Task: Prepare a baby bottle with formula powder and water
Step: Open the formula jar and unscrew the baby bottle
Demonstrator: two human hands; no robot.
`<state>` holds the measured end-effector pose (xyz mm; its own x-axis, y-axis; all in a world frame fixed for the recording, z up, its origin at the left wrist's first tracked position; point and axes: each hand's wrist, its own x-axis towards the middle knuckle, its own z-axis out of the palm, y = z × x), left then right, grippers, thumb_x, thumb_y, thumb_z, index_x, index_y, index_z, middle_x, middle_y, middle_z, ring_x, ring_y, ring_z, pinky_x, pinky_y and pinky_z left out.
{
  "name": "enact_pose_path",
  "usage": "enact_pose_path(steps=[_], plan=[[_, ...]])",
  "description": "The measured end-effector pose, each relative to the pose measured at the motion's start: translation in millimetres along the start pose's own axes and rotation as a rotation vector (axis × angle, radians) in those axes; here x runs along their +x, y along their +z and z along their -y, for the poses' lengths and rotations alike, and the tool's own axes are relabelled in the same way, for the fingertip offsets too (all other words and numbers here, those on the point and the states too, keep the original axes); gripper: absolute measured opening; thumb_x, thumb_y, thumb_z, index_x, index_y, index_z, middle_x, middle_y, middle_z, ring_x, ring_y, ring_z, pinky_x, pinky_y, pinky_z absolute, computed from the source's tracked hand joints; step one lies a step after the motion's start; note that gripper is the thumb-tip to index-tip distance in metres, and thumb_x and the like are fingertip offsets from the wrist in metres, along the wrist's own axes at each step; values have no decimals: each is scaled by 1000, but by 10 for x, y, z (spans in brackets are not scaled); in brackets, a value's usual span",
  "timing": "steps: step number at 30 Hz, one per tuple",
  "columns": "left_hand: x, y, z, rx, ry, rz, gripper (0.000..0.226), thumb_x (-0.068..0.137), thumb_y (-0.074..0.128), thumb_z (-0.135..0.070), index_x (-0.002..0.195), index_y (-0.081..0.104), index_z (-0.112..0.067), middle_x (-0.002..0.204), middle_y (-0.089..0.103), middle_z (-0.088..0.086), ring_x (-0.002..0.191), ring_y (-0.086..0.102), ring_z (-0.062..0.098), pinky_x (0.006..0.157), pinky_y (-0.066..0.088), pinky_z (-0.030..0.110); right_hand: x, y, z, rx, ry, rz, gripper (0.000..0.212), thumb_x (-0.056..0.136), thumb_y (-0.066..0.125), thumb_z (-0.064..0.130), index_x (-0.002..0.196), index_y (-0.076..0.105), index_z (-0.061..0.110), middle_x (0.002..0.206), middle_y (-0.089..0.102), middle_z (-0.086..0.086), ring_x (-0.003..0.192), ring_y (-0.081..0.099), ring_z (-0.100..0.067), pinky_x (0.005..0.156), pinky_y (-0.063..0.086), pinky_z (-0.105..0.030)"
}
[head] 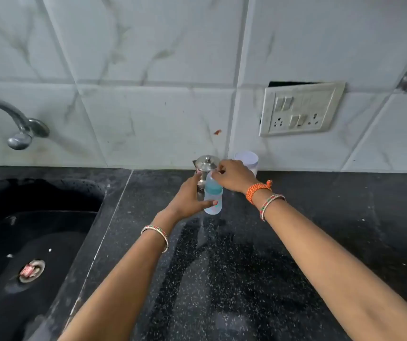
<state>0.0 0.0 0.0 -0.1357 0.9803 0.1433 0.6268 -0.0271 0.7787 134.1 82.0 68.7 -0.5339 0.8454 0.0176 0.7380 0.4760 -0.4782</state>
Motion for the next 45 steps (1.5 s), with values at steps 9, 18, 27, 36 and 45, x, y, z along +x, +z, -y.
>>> enact_pose_path(steps=[9, 18, 27, 36, 45], plan=[[46, 381, 217, -175, -157, -87, 61, 76, 77, -18, 128, 46, -16, 111, 56, -9, 97, 54, 4, 70, 39, -2, 102, 298, -62, 104, -53, -40, 31, 93, 45, 40, 74, 53, 16, 73, 55, -3, 74, 54, -23, 61, 34, -29], [33, 504, 422, -209, -167, -191, 48, 76, 77, -15, 119, 54, -17, 111, 63, -7, 101, 61, 8, 85, 46, 11, 671, 12, -747, -66, 189, -102, 54, 82, 63, 37, 129, 46, 19, 130, 39, -15, 118, 42, -44, 93, 42, -48], [-5, 482, 300, -176, -198, -241, 49, 75, 78, -15, 118, 54, -14, 107, 61, -8, 95, 58, 5, 71, 42, 2, 81, 149, -664, -128, 171, -189, 51, 82, 67, 29, 129, 48, 18, 128, 38, -18, 105, 52, -46, 82, 47, -40], [-238, 430, 188, -92, -269, -258, 55, 78, 75, -16, 125, 47, -8, 126, 59, 10, 108, 55, 17, 85, 40, 25, -739, 119, -377, -128, 79, -32, 50, 78, 72, 36, 117, 49, 17, 120, 41, -15, 105, 51, -42, 82, 45, -40], [-873, 780, 8, 0, -162, -438, 81, 74, 74, -47, 132, 32, -8, 132, 36, 9, 124, 33, 21, 104, 34, 33, -825, 124, -320, -183, 71, -2, 65, 78, 68, 46, 128, 41, 14, 128, 45, -17, 118, 42, -39, 88, 43, -43]])
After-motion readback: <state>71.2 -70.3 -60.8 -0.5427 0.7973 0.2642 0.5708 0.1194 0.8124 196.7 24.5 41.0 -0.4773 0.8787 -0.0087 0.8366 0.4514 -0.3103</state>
